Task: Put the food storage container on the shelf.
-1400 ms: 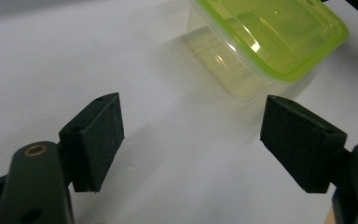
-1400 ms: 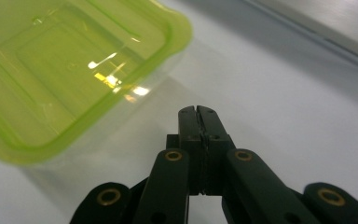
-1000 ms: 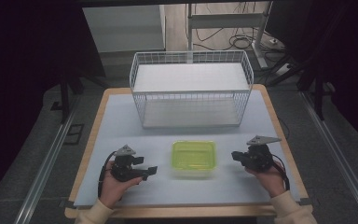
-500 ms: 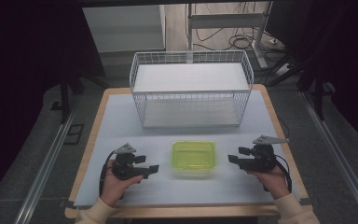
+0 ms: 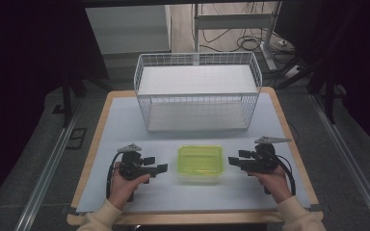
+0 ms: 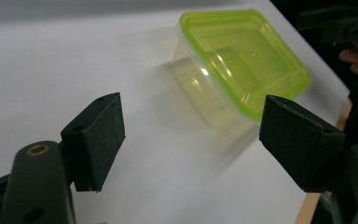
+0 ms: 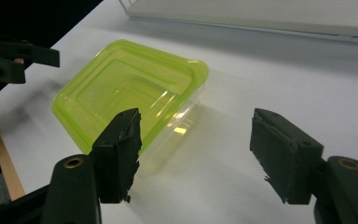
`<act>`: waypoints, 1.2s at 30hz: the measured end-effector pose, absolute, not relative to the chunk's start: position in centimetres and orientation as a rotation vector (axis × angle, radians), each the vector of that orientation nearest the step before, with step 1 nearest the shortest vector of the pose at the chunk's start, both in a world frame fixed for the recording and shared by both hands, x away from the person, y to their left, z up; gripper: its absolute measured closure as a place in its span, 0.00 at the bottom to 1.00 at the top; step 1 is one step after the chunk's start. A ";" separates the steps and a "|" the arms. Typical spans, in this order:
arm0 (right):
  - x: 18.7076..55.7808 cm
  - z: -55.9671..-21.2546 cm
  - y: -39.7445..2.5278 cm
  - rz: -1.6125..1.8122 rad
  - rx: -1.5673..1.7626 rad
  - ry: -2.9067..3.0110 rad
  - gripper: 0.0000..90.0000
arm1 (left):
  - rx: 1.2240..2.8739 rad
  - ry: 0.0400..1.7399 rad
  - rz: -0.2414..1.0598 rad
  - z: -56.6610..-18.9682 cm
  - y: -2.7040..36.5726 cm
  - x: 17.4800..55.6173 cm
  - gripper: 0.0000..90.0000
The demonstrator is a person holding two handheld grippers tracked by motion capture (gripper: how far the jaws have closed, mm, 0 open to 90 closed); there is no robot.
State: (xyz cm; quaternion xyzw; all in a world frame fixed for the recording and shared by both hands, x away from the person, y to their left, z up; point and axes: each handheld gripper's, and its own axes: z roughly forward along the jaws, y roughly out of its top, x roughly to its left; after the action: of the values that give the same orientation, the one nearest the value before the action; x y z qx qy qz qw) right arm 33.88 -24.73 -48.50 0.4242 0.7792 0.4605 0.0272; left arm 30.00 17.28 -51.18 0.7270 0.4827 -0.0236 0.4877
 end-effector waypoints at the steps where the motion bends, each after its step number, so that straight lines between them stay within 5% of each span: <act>1: 33.9 -48.7 -24.5 1.423 1.312 2.412 0.38 | 1.759 1.176 -0.072 -51.1 17.1 30.3 0.25; 20: 36.0 -50.2 -22.7 1.430 1.473 2.447 0.48 | 1.754 1.219 -0.205 -52.1 14.1 34.0 0.34; 36: 35.8 -50.9 -21.4 1.427 1.503 2.547 0.71 | 1.778 1.183 -0.278 -52.5 13.1 33.9 0.72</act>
State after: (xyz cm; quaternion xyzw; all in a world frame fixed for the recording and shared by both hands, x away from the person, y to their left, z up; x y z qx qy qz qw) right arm 35.76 -21.39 -50.88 0.4565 0.7737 0.4336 -0.0708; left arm 33.91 13.08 -52.48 0.7270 0.4835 -0.1138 0.4741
